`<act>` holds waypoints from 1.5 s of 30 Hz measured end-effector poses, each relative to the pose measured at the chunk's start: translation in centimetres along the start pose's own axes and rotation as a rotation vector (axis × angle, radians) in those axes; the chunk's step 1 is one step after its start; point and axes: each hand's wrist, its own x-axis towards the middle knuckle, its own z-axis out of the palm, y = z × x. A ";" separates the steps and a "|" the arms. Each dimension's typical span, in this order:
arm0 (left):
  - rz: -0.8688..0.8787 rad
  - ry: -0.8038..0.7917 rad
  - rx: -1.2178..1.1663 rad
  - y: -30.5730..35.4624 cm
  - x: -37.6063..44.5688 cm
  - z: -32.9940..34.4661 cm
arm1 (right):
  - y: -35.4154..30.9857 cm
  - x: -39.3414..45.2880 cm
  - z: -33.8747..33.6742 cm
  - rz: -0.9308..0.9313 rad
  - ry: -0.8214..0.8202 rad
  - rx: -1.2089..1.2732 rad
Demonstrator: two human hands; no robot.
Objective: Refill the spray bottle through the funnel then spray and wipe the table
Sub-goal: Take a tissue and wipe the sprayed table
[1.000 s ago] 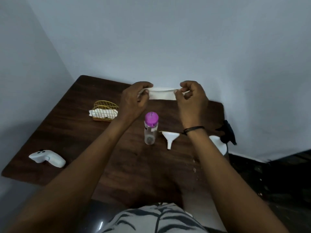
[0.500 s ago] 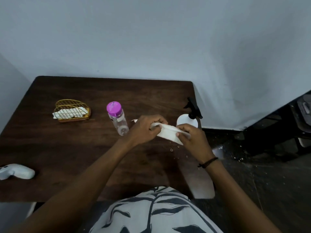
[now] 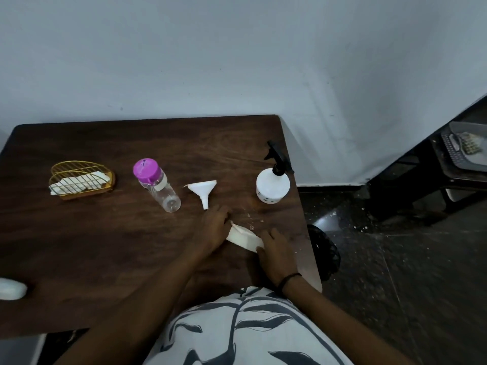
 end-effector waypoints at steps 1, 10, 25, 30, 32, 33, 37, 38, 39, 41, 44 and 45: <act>0.003 0.074 0.026 0.6 0.0 0.1 | 0.0 -0.1 -0.3 -0.055 0.051 -0.104; 0.487 0.053 0.169 -0.9 -4.2 3.5 | 2.5 -1.9 0.6 -0.310 0.205 -0.290; 0.415 -0.088 0.364 -1.0 0.2 3.0 | 2.6 3.4 1.2 -0.418 0.132 -0.403; 0.320 -0.147 0.390 1.7 2.9 2.9 | 3.5 5.7 0.1 -0.325 0.105 -0.400; 0.337 -0.173 0.404 2.1 3.4 3.2 | 4.1 5.8 -0.2 -0.325 0.120 -0.412; 0.355 -0.183 0.407 2.0 3.3 3.5 | 4.2 5.3 -0.5 -0.329 0.127 -0.409; 0.430 -0.149 0.382 1.6 1.4 4.0 | 4.6 2.7 -0.5 -0.385 0.201 -0.437; 0.444 -0.142 0.378 1.5 0.7 3.7 | 4.5 2.1 0.0 -0.417 0.211 -0.423; 0.455 -0.124 0.380 1.4 -0.1 3.5 | 4.4 1.6 0.6 -0.451 0.196 -0.400; 0.439 -0.073 0.374 0.7 -1.5 3.0 | 3.9 0.9 2.0 -0.538 0.171 -0.388; 0.389 0.010 0.389 -0.8 -2.8 2.5 | 2.5 0.7 3.1 -0.619 0.140 -0.349; 0.383 0.033 0.408 -1.1 -2.7 2.5 | 2.0 1.0 3.1 -0.618 0.144 -0.342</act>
